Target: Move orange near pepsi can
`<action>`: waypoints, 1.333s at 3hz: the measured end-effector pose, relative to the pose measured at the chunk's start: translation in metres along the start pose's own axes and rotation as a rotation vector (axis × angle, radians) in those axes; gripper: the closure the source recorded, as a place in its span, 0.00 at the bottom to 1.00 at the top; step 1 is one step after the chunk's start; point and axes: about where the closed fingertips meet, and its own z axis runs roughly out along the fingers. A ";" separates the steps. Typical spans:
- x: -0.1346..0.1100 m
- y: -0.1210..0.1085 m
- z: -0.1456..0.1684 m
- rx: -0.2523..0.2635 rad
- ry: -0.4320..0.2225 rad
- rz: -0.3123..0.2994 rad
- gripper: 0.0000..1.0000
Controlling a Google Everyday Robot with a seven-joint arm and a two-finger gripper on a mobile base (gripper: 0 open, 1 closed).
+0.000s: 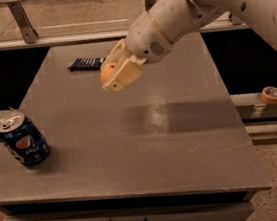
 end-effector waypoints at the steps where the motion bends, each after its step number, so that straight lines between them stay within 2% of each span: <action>1: -0.023 0.017 0.035 -0.071 -0.035 -0.041 1.00; 3: -0.039 0.047 0.083 -0.170 -0.085 -0.066 1.00; 4: -0.044 0.062 0.109 -0.198 -0.130 -0.097 1.00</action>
Offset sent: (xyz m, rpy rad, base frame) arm -0.0532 0.0900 -0.0283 0.0536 0.0611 0.2006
